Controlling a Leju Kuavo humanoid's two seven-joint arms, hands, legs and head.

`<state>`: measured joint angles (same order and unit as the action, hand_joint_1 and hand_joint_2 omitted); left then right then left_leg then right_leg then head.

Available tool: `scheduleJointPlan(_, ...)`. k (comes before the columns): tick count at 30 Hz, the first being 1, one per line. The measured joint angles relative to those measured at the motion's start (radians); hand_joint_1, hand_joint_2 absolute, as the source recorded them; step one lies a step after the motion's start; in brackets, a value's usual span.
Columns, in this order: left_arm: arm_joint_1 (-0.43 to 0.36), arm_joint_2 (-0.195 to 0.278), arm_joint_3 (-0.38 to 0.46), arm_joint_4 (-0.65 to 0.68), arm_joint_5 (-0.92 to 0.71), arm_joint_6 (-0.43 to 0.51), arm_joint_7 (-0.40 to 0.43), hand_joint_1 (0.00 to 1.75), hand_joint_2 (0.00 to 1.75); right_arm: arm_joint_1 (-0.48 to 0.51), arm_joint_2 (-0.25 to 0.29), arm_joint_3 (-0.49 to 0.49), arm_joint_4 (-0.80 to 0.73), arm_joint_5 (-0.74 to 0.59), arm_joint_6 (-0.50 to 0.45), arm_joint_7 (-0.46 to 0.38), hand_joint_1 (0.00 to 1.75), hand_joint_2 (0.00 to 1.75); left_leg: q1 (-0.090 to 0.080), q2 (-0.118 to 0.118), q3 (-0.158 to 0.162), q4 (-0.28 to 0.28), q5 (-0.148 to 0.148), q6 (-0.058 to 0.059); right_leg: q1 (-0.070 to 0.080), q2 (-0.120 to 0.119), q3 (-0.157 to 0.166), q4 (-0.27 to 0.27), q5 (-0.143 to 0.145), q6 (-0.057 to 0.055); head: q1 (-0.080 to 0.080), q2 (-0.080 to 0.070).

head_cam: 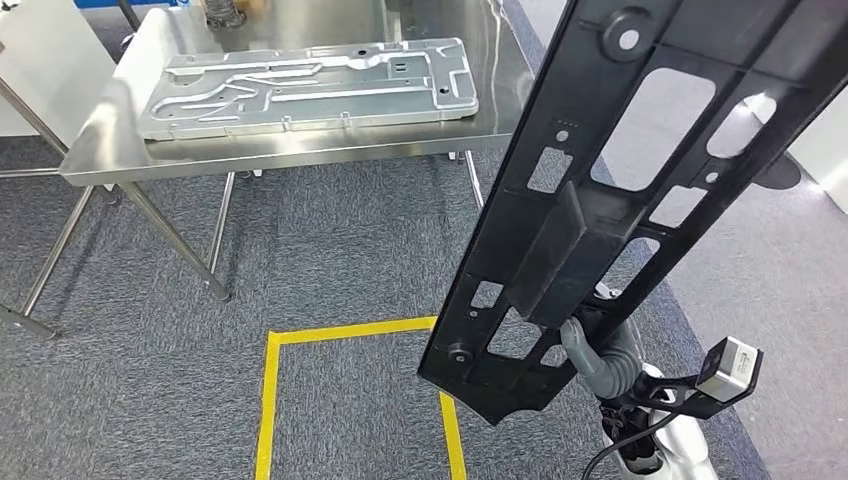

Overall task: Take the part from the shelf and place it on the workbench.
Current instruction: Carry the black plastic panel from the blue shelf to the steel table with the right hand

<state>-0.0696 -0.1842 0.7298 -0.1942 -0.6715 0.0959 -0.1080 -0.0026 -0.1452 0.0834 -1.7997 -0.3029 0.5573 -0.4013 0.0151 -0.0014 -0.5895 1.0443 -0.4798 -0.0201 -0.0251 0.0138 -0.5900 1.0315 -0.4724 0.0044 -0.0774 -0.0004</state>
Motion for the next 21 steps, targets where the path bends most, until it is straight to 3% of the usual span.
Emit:
scheduleJointPlan(2,0.000,0.000,0.000,0.000,-0.001,-0.001,0.000,0.00,1.75,0.000,-0.001,0.000,0.000,0.000,0.000,-0.001,1.75,1.75,0.001,0.001,-0.045,0.099,-0.047,-0.002,0.004,-0.001,0.009,-0.002,-0.007,-0.013,0.000,0.000)
scheduleJointPlan(4,0.001,-0.001,0.000,0.000,-0.002,-0.003,0.000,0.00,1.75,0.002,-0.001,0.002,0.000,0.000,-0.001,-0.001,1.75,1.75,-0.001,0.001,-0.120,0.237,-0.093,0.004,0.013,-0.001,0.019,-0.002,-0.015,-0.021,0.000,0.000)
scheduleJointPlan(5,0.003,0.000,0.000,0.000,-0.002,-0.003,0.000,0.00,1.75,0.002,-0.001,0.003,0.000,0.000,-0.001,-0.001,1.75,1.75,-0.004,0.001,-0.145,0.275,-0.095,0.009,0.019,0.000,0.024,-0.002,-0.021,-0.024,0.000,0.000)
scheduleJointPlan(6,0.004,0.000,0.000,0.000,-0.002,-0.004,0.000,0.00,1.75,0.003,-0.001,0.004,0.000,0.001,-0.001,-0.001,1.75,1.75,-0.008,0.000,-0.152,0.275,-0.078,0.017,0.023,0.001,0.032,-0.002,-0.026,-0.026,0.000,0.000)
scheduleJointPlan(8,0.005,0.000,0.000,0.000,-0.004,-0.006,0.000,0.00,1.75,0.004,-0.001,0.004,0.000,0.001,-0.001,-0.001,1.75,1.75,-0.022,0.000,-0.108,0.161,0.000,0.039,0.029,0.002,0.051,-0.003,-0.040,-0.028,0.000,0.000)
scheduleJointPlan(10,0.004,0.000,0.000,0.000,-0.005,-0.008,-0.001,0.00,1.75,0.003,-0.001,0.004,0.000,0.001,-0.001,-0.001,1.75,1.75,-0.040,0.001,-0.049,0.035,0.042,0.059,0.030,0.003,0.068,-0.007,-0.054,-0.023,0.000,0.000)
scheduleJointPlan(12,0.003,0.001,0.000,0.000,-0.005,-0.009,-0.004,0.00,1.75,0.003,-0.001,0.005,0.000,0.002,-0.001,-0.001,1.75,1.75,-0.049,0.002,-0.025,-0.015,0.033,0.070,0.028,0.003,0.078,-0.013,-0.057,-0.013,0.000,0.000)
scheduleJointPlan(15,0.008,0.001,0.001,0.000,-0.004,-0.010,-0.007,0.00,1.75,-0.001,0.000,0.005,0.000,0.002,-0.001,-0.002,1.75,1.75,-0.044,0.000,0.023,-0.055,0.026,0.081,0.027,-0.001,0.084,0.019,-0.043,0.001,0.000,0.000)
scheduleJointPlan(17,0.009,0.000,0.001,0.000,-0.004,-0.010,-0.009,0.00,1.75,-0.007,0.002,0.005,0.000,0.002,0.000,-0.002,1.75,1.75,-0.040,0.001,0.062,-0.069,0.015,0.084,0.024,-0.003,0.031,0.108,-0.054,0.011,0.000,0.000)
scheduleJointPlan(19,0.008,0.000,0.001,0.000,-0.004,-0.010,-0.009,0.00,1.75,-0.009,0.003,0.005,0.002,0.002,0.000,-0.002,1.75,1.75,-0.039,0.001,0.088,-0.071,-0.005,0.084,0.018,-0.003,-0.062,0.217,-0.094,0.022,0.000,0.000)
scheduleJointPlan(21,0.010,0.000,0.001,0.000,-0.004,-0.010,-0.009,0.00,1.75,-0.009,0.003,0.005,0.004,0.003,0.000,-0.002,1.75,1.75,-0.036,0.000,0.121,-0.071,-0.030,0.079,0.010,-0.005,-0.126,0.245,-0.137,0.033,0.000,0.000)
